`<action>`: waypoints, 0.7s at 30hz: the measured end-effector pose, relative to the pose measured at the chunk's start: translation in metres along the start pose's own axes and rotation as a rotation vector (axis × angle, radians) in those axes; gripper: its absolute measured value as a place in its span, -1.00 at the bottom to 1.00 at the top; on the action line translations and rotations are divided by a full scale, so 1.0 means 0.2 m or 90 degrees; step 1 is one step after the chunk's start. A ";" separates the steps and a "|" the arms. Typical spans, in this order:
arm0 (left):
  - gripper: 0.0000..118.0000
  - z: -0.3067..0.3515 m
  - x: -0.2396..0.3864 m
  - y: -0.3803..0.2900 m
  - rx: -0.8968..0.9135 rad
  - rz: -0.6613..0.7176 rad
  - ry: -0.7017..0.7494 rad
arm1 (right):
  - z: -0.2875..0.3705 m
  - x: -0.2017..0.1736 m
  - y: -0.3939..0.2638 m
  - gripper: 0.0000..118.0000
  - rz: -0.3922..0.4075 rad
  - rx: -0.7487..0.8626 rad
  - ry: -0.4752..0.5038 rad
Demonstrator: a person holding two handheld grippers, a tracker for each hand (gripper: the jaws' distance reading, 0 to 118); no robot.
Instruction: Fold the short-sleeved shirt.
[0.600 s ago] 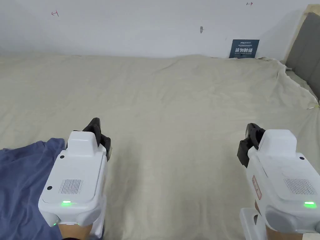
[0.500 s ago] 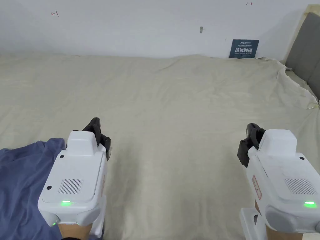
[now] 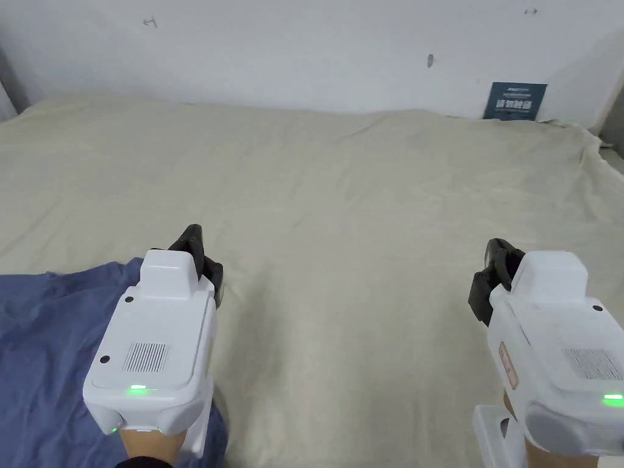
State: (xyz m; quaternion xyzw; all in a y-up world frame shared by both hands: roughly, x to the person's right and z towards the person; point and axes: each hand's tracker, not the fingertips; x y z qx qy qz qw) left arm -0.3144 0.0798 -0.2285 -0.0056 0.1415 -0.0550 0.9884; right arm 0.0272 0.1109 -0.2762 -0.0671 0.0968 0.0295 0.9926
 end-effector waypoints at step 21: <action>-1.00 0.41 -0.98 -0.06 -0.045 -0.032 0.290 | -0.24 -1.02 0.09 -1.00 0.018 0.013 0.294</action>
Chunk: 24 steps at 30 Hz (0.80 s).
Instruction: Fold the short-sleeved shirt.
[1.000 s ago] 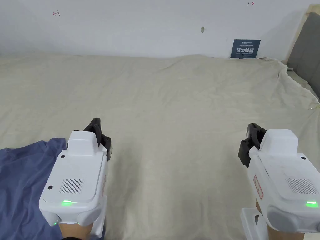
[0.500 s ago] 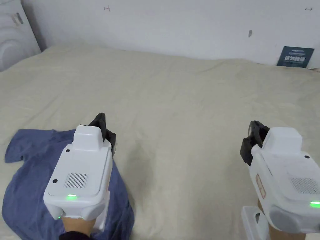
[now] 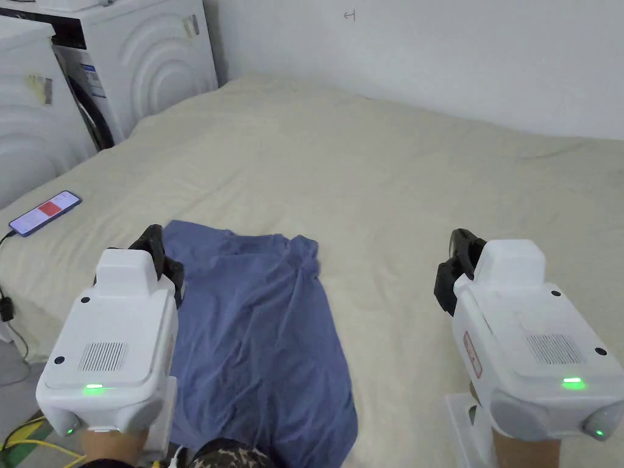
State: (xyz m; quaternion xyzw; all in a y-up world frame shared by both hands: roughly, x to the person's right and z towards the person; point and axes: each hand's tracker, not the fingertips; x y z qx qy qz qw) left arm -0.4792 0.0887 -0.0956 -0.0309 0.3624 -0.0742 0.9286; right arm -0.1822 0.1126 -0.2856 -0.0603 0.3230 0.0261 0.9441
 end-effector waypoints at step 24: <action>-1.00 -0.09 -0.07 -0.06 -0.082 0.015 -0.041 | 0.01 -0.12 0.00 -1.00 0.020 -0.006 0.040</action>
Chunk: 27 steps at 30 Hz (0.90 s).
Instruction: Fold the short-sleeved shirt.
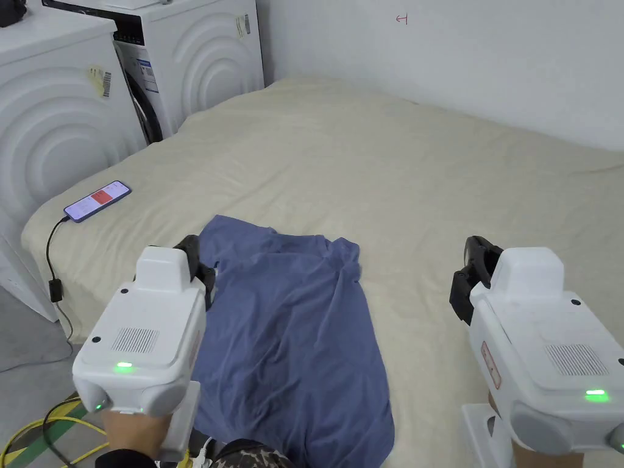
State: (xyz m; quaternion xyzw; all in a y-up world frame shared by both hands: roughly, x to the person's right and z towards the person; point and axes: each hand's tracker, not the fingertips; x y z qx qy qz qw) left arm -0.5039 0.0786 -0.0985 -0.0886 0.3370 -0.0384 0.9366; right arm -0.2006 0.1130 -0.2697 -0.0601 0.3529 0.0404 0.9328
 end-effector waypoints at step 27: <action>0.04 -0.93 0.50 -0.57 -0.599 0.045 -0.161 | -0.02 0.45 -0.26 -1.00 -0.003 -0.110 -0.115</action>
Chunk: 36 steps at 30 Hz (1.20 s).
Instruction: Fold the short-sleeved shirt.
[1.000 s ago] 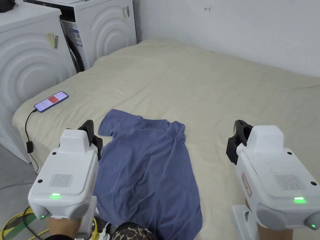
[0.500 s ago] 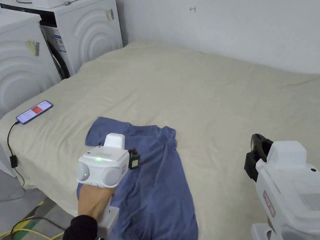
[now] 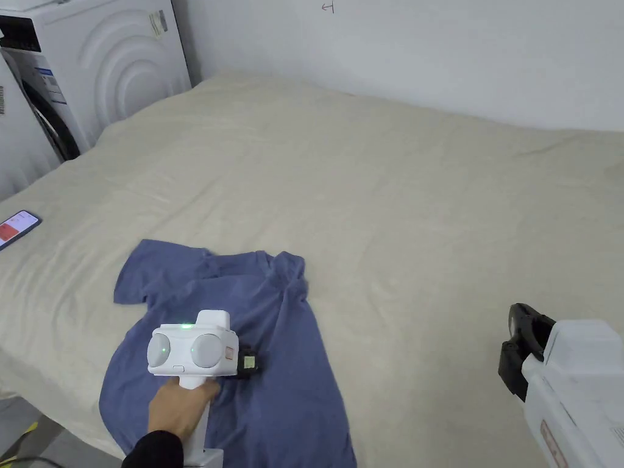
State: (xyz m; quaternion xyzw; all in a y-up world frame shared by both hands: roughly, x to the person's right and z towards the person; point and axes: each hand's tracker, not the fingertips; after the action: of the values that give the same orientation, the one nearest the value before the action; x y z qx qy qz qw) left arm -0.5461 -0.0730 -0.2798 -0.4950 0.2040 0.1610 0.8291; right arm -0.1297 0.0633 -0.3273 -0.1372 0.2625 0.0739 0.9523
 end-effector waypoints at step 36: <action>-0.94 1.07 0.88 0.35 0.311 -0.147 -0.357 | 0.61 0.54 0.01 -1.00 -0.071 0.066 -0.150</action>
State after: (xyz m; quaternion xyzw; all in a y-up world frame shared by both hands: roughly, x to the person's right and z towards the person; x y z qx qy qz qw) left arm -0.3883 0.1603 -0.3285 -0.2393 -0.0555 0.1423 0.9589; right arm 0.0201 0.1097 -0.2843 -0.0926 0.1443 0.0230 0.9849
